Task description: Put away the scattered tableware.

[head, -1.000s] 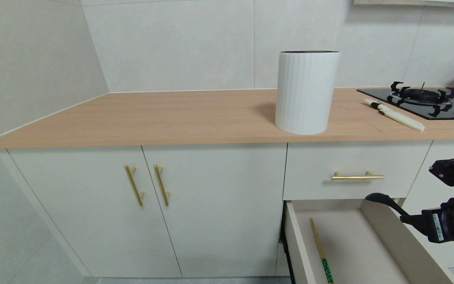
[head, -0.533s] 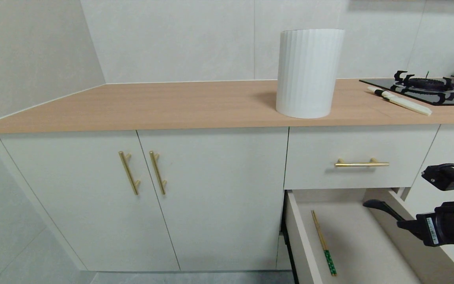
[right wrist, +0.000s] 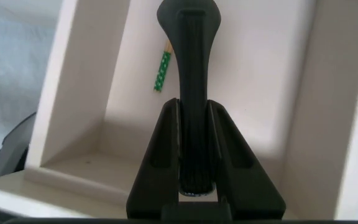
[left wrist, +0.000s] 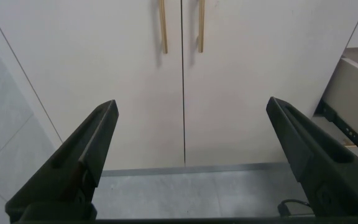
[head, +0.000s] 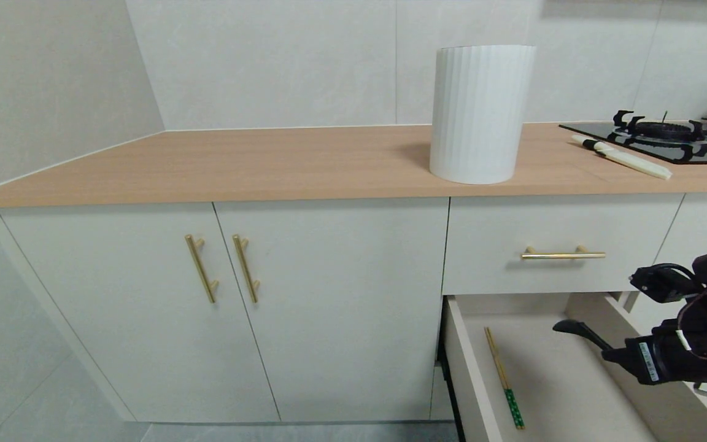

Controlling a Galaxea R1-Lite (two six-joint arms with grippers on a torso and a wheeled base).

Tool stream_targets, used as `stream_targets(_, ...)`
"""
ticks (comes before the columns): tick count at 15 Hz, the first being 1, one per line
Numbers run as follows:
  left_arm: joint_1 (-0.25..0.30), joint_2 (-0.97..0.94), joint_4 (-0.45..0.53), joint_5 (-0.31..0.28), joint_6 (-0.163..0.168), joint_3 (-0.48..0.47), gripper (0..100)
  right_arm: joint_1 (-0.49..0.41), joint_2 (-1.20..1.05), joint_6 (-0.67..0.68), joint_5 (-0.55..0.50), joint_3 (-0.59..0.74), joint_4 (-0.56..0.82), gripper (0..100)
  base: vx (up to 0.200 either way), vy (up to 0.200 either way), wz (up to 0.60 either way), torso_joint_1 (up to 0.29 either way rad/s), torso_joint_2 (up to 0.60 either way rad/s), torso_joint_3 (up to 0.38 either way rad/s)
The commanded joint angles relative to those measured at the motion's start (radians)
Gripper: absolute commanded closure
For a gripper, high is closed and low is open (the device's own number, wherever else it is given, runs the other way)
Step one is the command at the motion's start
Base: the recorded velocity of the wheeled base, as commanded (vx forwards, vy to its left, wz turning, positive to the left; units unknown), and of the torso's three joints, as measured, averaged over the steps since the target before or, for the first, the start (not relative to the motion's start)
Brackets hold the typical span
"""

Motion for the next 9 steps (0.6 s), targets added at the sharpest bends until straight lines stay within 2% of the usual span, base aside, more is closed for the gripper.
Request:
stream_targets(1,0.0,0.0,0.0,0.001,0.0,0.0,0,0.001,0.205,0.042,-0.022,-0.006,-0.085,100,0.0,0.0,0.0,0.0,0.0,0.0)
stream_targets(2,0.0,0.0,0.0,0.0,0.0,0.0,0,0.001,0.308,0.061,-0.055,-0.004,-0.169,100,0.0,0.0,0.0,0.0,0.0,0.0)
stream_targets(5,0.0,0.0,0.0,0.0,0.0,0.0,0,-0.006,0.483,0.061,-0.061,-0.004,-0.329,100,0.0,0.0,0.0,0.0,0.0,0.0)
stream_targets(9,0.0,0.0,0.0,0.001,0.0,0.0,0,0.001,0.624,0.059,-0.085,-0.039,-0.441,100,0.0,0.0,0.0,0.0,0.0,0.0)
